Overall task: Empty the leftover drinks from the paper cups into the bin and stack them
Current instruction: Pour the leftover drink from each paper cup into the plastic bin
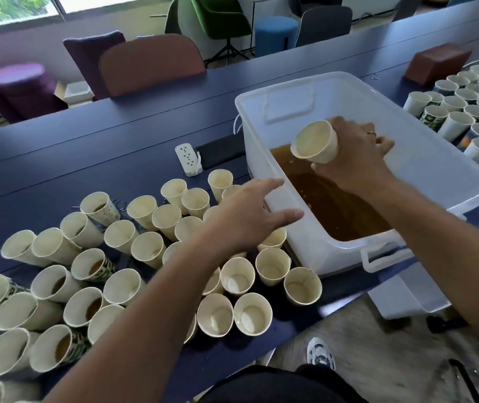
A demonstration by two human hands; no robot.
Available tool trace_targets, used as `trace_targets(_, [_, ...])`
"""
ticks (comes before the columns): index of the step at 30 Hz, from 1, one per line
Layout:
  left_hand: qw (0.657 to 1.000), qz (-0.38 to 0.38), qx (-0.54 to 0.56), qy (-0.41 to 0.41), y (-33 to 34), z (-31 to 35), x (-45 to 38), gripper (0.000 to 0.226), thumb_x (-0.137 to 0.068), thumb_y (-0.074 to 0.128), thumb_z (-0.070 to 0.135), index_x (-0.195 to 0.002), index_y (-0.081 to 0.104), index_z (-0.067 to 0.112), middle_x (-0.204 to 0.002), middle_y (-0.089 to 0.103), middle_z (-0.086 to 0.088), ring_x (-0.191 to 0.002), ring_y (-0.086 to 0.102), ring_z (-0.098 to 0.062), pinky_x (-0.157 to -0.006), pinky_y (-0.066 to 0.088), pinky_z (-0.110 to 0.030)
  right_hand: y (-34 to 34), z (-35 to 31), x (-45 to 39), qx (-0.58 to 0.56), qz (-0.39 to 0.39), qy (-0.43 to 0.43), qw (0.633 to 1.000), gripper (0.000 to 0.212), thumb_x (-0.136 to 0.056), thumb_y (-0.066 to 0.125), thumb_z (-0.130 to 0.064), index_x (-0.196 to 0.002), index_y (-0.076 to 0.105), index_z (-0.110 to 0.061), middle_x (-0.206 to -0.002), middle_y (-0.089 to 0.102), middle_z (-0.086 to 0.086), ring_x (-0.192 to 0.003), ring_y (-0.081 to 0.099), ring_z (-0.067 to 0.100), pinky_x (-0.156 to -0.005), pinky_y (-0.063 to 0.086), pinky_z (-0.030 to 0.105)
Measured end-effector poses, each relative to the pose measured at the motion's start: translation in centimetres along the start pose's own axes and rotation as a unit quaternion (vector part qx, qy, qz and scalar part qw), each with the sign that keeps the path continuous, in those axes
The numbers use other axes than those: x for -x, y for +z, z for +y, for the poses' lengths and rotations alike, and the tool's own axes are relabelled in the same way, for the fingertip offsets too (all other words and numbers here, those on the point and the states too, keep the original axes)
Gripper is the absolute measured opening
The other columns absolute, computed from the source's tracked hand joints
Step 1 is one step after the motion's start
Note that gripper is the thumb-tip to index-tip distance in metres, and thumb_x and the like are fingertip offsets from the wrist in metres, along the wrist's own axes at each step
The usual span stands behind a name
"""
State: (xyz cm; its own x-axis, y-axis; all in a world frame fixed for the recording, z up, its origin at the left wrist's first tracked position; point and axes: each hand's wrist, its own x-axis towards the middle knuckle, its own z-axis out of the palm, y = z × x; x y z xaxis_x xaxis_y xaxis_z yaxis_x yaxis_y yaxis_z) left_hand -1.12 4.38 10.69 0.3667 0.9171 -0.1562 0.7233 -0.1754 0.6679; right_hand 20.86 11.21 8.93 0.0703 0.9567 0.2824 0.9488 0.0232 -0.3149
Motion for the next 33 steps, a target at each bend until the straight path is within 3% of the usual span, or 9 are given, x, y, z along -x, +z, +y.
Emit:
trace_targets(4, [0.99, 0.111, 0.083, 0.003, -5.2, -1.1, 2.8, 0.047, -0.09, 0.07, 0.049, -0.134, 0.061, 0.034, -0.12, 0.069, 0.016, -0.094, 0.067, -0.004, -0.086, 0.053, -0.028, -2.2, -5.3, 1.7, -0.091, 0.012, -0.037, 0.995, 0.076, -0.075, 0.084, -0.04, -0.137, 0.043, -0.022, -0.137, 0.045, 0.012, -0.13, 0.037, 0.033, -0.104, 0.027, 0.053])
trace_targets(7, [0.976, 0.17, 0.138, 0.0, -8.2, -2.4, 5.2, 0.038, -0.089, 0.07, 0.049, -0.123, 0.067, 0.032, -0.101, 0.075, 0.013, -0.084, 0.073, -0.007, -0.08, 0.056, -0.031, -2.2, -9.8, 3.6, -0.142, -0.017, -0.085, 0.986, 0.079, -0.072, 0.084, -0.043, -0.137, 0.044, -0.023, -0.136, 0.045, 0.009, -0.127, 0.038, 0.028, -0.104, 0.029, 0.051])
trace_targets(14, [0.947, 0.267, 0.148, -0.101, -9.4, -8.2, 11.8, 0.011, -0.092, 0.073, 0.032, -0.099, 0.077, 0.024, -0.077, 0.075, 0.003, -0.063, 0.069, -0.011, -0.067, 0.056, -0.03, 3.5, -17.7, 8.8, -0.245, -0.129, -0.206, 0.939, 0.079, -0.063, 0.072, -0.056, -0.134, 0.047, -0.031, -0.128, 0.049, -0.002, -0.117, 0.04, 0.016, -0.094, 0.024, 0.039])
trace_targets(18, [0.924, 0.29, 0.166, -0.187, -7.6, -12.4, 15.8, 0.006, -0.089, 0.076, 0.021, -0.084, 0.076, 0.023, -0.068, 0.072, 0.007, -0.057, 0.062, -0.002, -0.059, 0.048, -0.014, 7.2, -20.8, 11.3, -0.247, -0.237, -0.252, 0.905, 0.083, -0.064, 0.084, -0.052, -0.134, 0.044, -0.037, -0.133, 0.047, -0.007, -0.126, 0.04, 0.019, -0.097, 0.022, 0.04])
trace_targets(21, [0.904, 0.31, 0.177, -0.235, -6.2, -14.7, 18.6, 0.014, -0.089, 0.075, 0.018, -0.079, 0.072, 0.026, -0.064, 0.071, 0.011, -0.054, 0.061, 0.0, -0.056, 0.044, -0.009, 8.8, -21.9, 11.9, -0.264, -0.351, -0.278, 0.854, 0.088, -0.058, 0.077, -0.072, -0.134, 0.041, -0.047, -0.136, 0.047, -0.017, -0.131, 0.039, 0.012, -0.112, 0.025, 0.049])
trace_targets(25, [0.876, 0.348, 0.168, -0.29, -4.7, -16.8, 22.4, 0.011, -0.088, 0.076, 0.019, -0.078, 0.074, 0.023, -0.063, 0.07, 0.013, -0.059, 0.058, 0.001, -0.057, 0.044, -0.011, 10.2, -23.7, 12.4, -0.367, -0.442, -0.27, 0.773, 0.06, -0.076, 0.059, -0.078, -0.127, 0.057, -0.046, -0.117, 0.061, -0.016, -0.113, 0.055, 0.009, -0.104, 0.044, 0.044])
trace_targets(27, [0.869, 0.349, 0.154, -0.315, -4.5, -17.8, 24.2, 0.014, -0.088, 0.075, 0.018, -0.075, 0.071, 0.022, -0.058, 0.064, 0.013, -0.054, 0.055, 0.002, -0.058, 0.043, -0.016, 10.8, -24.9, 12.8, -0.392, -0.444, -0.235, 0.771, 0.041, -0.087, 0.058, -0.066, -0.118, 0.067, -0.04, -0.108, 0.068, -0.016, -0.105, 0.061, 0.004, -0.098, 0.048, 0.034])
trace_targets(30, [0.859, 0.335, 0.086, -0.377, -4.7, -19.3, 26.6, 0.014, -0.088, 0.076, 0.021, -0.076, 0.069, 0.022, -0.065, 0.063, 0.013, -0.058, 0.056, -0.001, -0.065, 0.046, -0.027, 12.3, -26.9, 13.2, -0.376, -0.396, -0.219, 0.809, 0.017, -0.095, 0.062, -0.043, -0.103, 0.073, -0.032, -0.09, 0.071, -0.017, -0.087, 0.063, -0.004, -0.077, 0.048, 0.012])
trace_targets(33, [0.845, 0.312, 0.025, -0.435, -4.5, -20.6, 28.8, 0.01, -0.089, 0.074, 0.028, -0.079, 0.07, 0.025, -0.076, 0.069, 0.01, -0.076, 0.065, -0.012, -0.075, 0.056, -0.037, 14.4, -29.5, 13.3, -0.303, -0.352, -0.243, 0.851, 0.018, -0.095, 0.063, -0.039, -0.101, 0.075, -0.027, -0.088, 0.071, -0.015, -0.082, 0.064, 0.003, -0.073, 0.051, 0.018])
